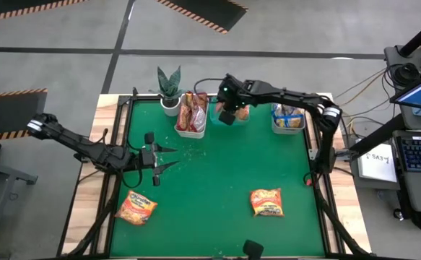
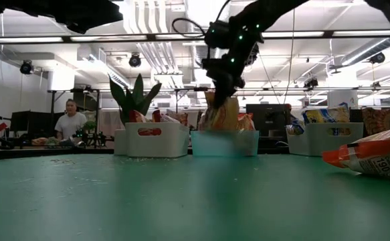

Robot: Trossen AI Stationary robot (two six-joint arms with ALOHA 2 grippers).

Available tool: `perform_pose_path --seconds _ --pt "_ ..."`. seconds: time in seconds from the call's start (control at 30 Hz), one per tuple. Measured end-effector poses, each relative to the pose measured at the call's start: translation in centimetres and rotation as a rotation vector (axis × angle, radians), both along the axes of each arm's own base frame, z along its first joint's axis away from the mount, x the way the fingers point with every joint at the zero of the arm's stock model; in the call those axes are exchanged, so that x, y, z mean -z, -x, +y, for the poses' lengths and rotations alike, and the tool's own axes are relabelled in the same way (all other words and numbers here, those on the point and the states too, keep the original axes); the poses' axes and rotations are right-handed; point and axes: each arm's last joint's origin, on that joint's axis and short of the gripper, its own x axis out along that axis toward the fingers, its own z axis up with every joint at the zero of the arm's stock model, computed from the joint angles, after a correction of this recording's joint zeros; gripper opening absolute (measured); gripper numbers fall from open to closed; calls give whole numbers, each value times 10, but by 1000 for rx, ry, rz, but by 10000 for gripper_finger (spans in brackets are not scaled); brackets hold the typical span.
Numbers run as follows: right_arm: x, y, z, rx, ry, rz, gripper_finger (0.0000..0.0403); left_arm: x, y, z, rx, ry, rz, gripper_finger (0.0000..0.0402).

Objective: Sort Maruchan noodles
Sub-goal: Put the orange noodle pack into the green bin

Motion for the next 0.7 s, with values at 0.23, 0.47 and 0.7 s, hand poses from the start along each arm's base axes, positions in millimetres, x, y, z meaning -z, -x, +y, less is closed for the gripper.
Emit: perform_pose_path --seconds 0.23,0.47,0.7 --pt "25 -9 -4 2 -57 39 40 0 0 0 0 0 0 164" --pt "31 -16 3 -41 -101 27 81 0 0 0 -1 3 0 164" --pt "32 -20 12 -51 -110 27 152 0 0 0 -2 11 -1 164"
